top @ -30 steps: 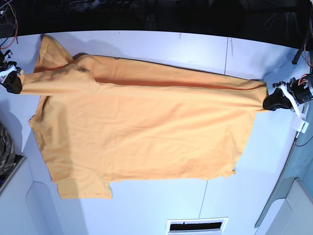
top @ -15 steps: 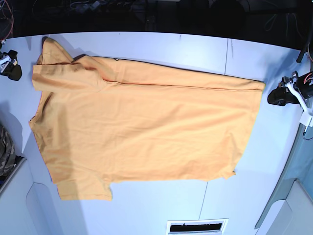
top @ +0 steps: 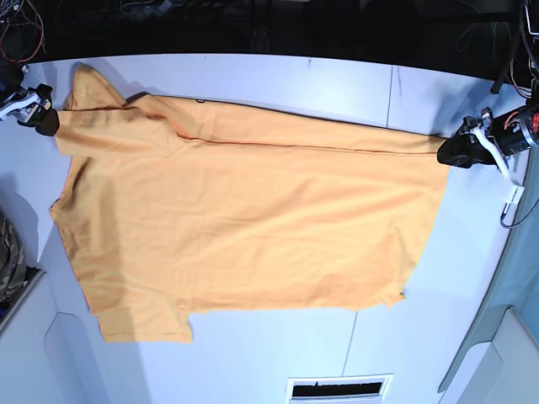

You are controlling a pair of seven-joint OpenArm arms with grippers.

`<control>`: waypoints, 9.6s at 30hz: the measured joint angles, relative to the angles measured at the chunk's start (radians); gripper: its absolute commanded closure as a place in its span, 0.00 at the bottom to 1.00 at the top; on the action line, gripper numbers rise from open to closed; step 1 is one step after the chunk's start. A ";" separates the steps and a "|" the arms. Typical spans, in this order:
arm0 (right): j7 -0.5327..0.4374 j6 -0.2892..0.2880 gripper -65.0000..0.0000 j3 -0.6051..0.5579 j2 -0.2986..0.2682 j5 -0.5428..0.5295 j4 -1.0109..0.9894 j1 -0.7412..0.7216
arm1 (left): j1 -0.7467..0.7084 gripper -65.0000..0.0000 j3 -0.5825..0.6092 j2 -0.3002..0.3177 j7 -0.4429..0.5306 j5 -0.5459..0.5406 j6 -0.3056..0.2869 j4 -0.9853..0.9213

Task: Layout the t-shirt on the table in an organized manner, then fold the t-shirt properly
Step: 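Release the shirt with both grippers and reposition them on its edge, then grasp the shirt edge with both grippers and fold it over lengthwise, then release the folded edge and move the right gripper to the sleeve, then grasp the shirt ends with both grippers and fold the shirt lengthwise again, then carry the shirt end with the left gripper toward the right gripper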

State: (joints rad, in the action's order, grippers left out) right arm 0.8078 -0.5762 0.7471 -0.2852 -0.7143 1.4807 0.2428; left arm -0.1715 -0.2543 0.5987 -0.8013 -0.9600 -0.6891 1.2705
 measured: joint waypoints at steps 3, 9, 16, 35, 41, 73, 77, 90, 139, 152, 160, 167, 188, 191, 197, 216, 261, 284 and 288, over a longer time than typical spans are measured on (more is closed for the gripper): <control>-0.003 0.000 0.47 0.000 -0.001 -0.003 0.000 -0.032 | -0.003 0.55 0.000 0.003 0.001 -0.026 0.000 0.000; -0.003 0.015 0.47 0.000 0.000 0.016 0.000 -0.135 | 0.025 0.56 -0.002 0.006 0.009 -0.053 0.000 0.081; -0.064 0.037 0.74 -0.098 -0.003 0.142 -0.142 -0.329 | 0.146 0.71 0.038 -0.012 0.113 0.092 0.000 0.026; -0.182 0.031 1.00 -0.467 -0.031 0.340 -0.493 -0.479 | 0.183 1.00 0.314 -0.048 0.117 0.157 0.001 -0.153; -0.154 0.036 1.00 -0.466 -0.070 0.304 -0.319 -0.326 | 0.031 1.00 0.309 -0.048 0.089 0.136 0.000 0.021; -0.543 0.240 0.62 -0.433 -0.095 0.563 -0.790 -0.752 | 0.240 0.58 0.198 -0.050 0.091 0.131 0.000 -0.041; -0.596 0.266 0.62 -0.433 -0.124 0.563 -0.921 -0.751 | 0.325 0.58 0.198 -0.050 0.112 0.146 0.000 -0.203; -0.605 0.212 0.62 -0.431 -0.137 0.554 -0.972 -0.753 | 0.616 0.58 0.322 -0.090 0.357 0.330 0.031 -0.698; -0.494 0.077 0.51 -0.259 -0.109 0.277 -0.266 -0.219 | 0.301 1.00 0.343 0.045 0.049 0.035 0.000 -0.130; -0.631 0.192 0.51 -0.344 -0.079 0.532 -0.736 -0.622 | 0.297 1.00 0.343 0.039 0.049 0.068 0.000 -0.130; -0.699 0.024 0.51 -0.458 -0.055 0.489 -0.908 -0.667 | 0.297 1.00 0.343 0.039 0.050 0.069 0.000 -0.130; -0.631 0.018 0.78 -0.483 0.008 0.490 -0.814 -0.656 | 0.299 1.00 0.343 0.038 0.049 0.070 0.000 -0.130; -0.066 0.023 1.00 -0.371 -0.033 0.088 0.171 -0.159 | 0.131 1.00 0.335 0.185 -0.141 -0.145 0.000 0.181; -0.066 0.022 1.00 -0.357 -0.034 0.072 0.257 -0.047 | 0.082 1.00 0.298 0.185 -0.136 -0.152 0.000 0.191; -0.075 0.018 1.00 -0.353 -0.023 0.083 0.283 0.097 | 0.001 0.98 0.272 0.185 -0.166 -0.129 0.000 0.191; 0.060 0.028 0.54 -0.281 0.067 0.023 0.321 0.179 | -0.069 0.53 0.087 0.106 -0.088 -0.075 0.000 0.182; -0.205 0.029 1.00 -0.327 0.141 0.228 0.035 0.070 | -0.096 0.80 0.080 -0.106 -0.032 -0.023 0.000 -0.010; -0.198 0.029 1.00 -0.327 0.141 0.221 0.035 0.065 | -0.049 1.00 0.359 -0.208 -0.060 0.140 0.046 0.542; -0.195 0.029 1.00 -0.327 0.141 0.221 0.035 0.065 | 0.018 1.00 0.447 -0.330 -0.018 0.272 0.082 0.488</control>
State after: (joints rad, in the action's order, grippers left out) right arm 0.6132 -0.5472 0.4202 -0.1440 -0.4934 1.5162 0.3077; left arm -0.1539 0.1928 0.2684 -0.8196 -0.6880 -0.6075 1.7580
